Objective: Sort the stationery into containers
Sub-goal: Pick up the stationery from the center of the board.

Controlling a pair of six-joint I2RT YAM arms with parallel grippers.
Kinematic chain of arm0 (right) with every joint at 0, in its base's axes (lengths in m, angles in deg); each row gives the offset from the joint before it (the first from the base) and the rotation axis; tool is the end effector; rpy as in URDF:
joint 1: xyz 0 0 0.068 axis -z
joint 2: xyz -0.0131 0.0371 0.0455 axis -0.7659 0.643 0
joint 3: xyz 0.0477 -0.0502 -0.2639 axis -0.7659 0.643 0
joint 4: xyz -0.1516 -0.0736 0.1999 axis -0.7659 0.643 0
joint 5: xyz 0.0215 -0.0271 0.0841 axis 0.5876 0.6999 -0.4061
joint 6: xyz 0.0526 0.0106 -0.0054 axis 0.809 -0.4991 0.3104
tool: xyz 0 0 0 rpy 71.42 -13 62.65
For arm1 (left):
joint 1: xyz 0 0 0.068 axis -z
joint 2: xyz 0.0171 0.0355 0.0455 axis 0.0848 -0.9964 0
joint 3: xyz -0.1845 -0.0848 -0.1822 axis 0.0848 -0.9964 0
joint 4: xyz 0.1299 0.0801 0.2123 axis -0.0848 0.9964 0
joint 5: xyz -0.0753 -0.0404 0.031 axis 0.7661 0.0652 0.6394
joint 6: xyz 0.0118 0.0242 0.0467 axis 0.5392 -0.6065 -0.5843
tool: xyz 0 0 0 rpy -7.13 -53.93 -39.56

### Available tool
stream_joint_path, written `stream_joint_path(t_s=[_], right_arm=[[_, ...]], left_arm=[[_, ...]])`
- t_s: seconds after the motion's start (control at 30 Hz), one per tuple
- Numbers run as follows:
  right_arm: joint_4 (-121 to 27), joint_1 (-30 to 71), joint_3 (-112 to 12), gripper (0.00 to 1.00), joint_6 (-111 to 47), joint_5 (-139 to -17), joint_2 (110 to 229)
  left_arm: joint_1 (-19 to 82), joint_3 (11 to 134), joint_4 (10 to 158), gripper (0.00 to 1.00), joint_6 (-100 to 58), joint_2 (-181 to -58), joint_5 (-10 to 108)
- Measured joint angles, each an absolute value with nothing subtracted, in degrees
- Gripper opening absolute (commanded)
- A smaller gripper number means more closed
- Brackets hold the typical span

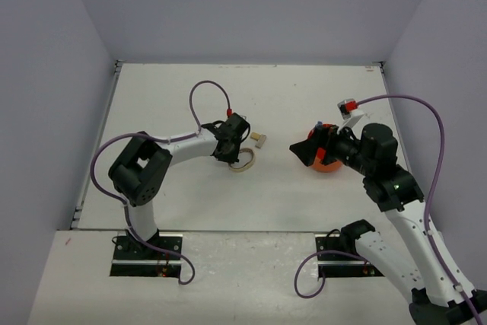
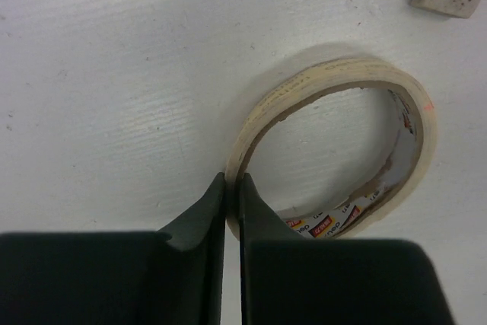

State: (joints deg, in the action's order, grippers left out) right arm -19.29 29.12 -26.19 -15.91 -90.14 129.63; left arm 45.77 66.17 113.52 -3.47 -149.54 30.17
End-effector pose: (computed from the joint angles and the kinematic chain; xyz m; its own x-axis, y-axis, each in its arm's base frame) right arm 0.1396 0.0662 0.3575 -0.5173 0.1968 -0.8328 -0.4736 0.7447 0.4702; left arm 0.2773 -0.2318 0.1561 -0.8969 0.1386 -0.4199 0.1736 0.9837 -0.0460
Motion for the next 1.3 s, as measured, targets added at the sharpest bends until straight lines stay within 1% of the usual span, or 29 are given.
stream_joint_path(t_s=[0.13, 0.23, 0.33, 0.37, 0.4, 0.53, 0.6, 0.63, 0.77, 0.9, 1.1, 1.2, 1.3], right_arm=[[-20.6, 29.1, -24.7, 0.97, -14.8, -90.1, 129.3], [-22.7, 29.1, -24.0, 0.92, -12.9, -90.7, 130.9], [-25.5, 29.1, -23.1, 0.85, -11.0, -93.3, 134.4], [-26.5, 29.1, -22.6, 0.84, -10.4, -94.3, 135.5], [-27.8, 29.1, -21.9, 0.81, -9.5, -96.0, 137.0], [-30.3, 27.6, -20.6, 0.76, -7.5, -99.0, 141.2], [-30.8, 25.6, -20.9, 0.69, -7.2, -99.3, 143.1], [-30.7, 24.3, -21.2, 0.68, -7.0, -99.3, 144.2], [-30.7, 20.2, -21.8, 0.67, -6.5, -99.3, 147.7], [-30.6, 19.6, -21.8, 0.67, -5.6, -97.9, 147.6], [-28.0, 19.5, -22.1, 0.66, -3.9, -88.7, 142.9], [-27.8, 19.5, -22.1, 0.64, -2.2, -83.4, 139.3], [-28.6, 19.5, -22.1, 0.61, -0.2, -80.7, 136.2]], left_arm=[[46.1, 65.0, 112.8, 0.0, -3.5, -148.6, 30.2], [47.8, 62.2, 113.3, 0.0, -3.3, -144.5, 29.8], [50.9, 59.8, 113.0, 0.0, -3.3, -136.3, 29.4], [52.0, 59.1, 112.5, 0.0, -3.3, -132.8, 29.4], [53.2, 58.4, 110.9, 0.0, -3.4, -129.3, 29.9], [54.9, 53.9, 101.8, 0.0, -3.6, -115.8, 33.3], [54.9, 51.5, 97.5, 0.0, -3.7, -111.2, 34.9], [54.9, 50.4, 96.1, 0.0, -4.0, -109.7, 35.3], [54.8, 48.9, 93.1, 0.0, -4.8, -109.1, 38.6], [54.8, 48.9, 92.3, 0.0, -5.1, -110.1, 39.3], [54.8, 49.6, 92.3, 0.0, -5.0, -112.2, 37.8], [54.8, 49.9, 92.6, 0.0, -5.0, -113.3, 37.7], [54.8, 49.9, 93.1, 0.0, -5.4, -114.3, 38.6]])
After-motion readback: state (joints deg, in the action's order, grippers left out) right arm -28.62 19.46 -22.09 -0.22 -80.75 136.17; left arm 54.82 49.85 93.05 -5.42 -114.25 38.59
